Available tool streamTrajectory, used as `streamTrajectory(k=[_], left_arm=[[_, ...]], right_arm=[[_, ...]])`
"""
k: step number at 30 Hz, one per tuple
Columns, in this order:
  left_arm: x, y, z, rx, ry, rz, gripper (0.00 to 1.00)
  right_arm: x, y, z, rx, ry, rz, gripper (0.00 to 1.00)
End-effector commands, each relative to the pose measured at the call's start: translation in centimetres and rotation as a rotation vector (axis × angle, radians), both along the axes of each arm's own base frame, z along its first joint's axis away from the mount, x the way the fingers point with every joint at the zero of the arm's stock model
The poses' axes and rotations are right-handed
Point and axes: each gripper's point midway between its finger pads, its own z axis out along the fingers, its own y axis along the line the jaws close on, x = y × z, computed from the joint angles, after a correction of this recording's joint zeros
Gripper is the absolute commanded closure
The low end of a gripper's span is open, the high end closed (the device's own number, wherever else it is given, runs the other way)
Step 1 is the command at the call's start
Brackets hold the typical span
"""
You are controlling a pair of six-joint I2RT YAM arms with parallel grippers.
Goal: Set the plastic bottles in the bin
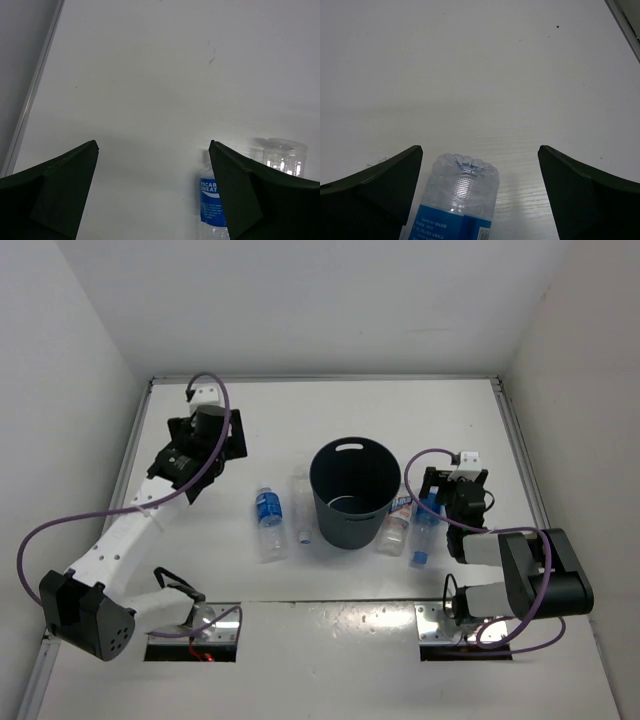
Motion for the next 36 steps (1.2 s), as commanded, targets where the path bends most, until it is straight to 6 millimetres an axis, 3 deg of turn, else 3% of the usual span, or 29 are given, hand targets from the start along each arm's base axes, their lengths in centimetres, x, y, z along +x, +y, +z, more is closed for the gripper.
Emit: streamTrajectory(k=[1,5,8,12,17,18,25,31,36], left_arm=[[0.3,-0.2,1.3,-0.024,-0.032,0.052,0.0],[1.2,-2.4,-0.5,-0.052,0.046,-0.042,0.0],[0.6,-3.5,-2.6,-0.136,0.087,-0.043,0.0],[-0.1,-7.6,-5.3,-0.315,0.162,-0.217,0.0],[-1.7,-10.0,-6.8,-0.458,0.168,-0.28,0.0],[-2.4,-9.8,-8.1,-0.462,0.189,-0.268,0.0],[-4.7,-9.7,-12.6,-0.49,0.278,-0.258,0.0],[-5.6,-10.2,-16.5,-0.498,0.368,-0.266,0.0],[-5.8,-10.6,-17.9,-0.508,0.412,-0.276,0.0]], right_arm=[[1.3,0.0,2.4,0.005,-0.081,-0.002,0.0],[1.3,0.0,2.4,0.005,-0.081,-0.002,0.0],[1.3,0.0,2.4,0.005,-0.081,-0.002,0.0],[1.3,0.0,2.4,0.005,-0.081,-0.002,0.0],[1.3,0.0,2.4,0.005,-0.081,-0.002,0.0],[1.3,0.0,2.4,0.005,-0.081,-0.002,0.0],[1.3,0.0,2.4,0.005,-0.081,-0.002,0.0],[1.3,0.0,2.4,0.005,-0.081,-0.002,0.0],[1.3,0.0,2.4,0.005,-0.081,-0.002,0.0]])
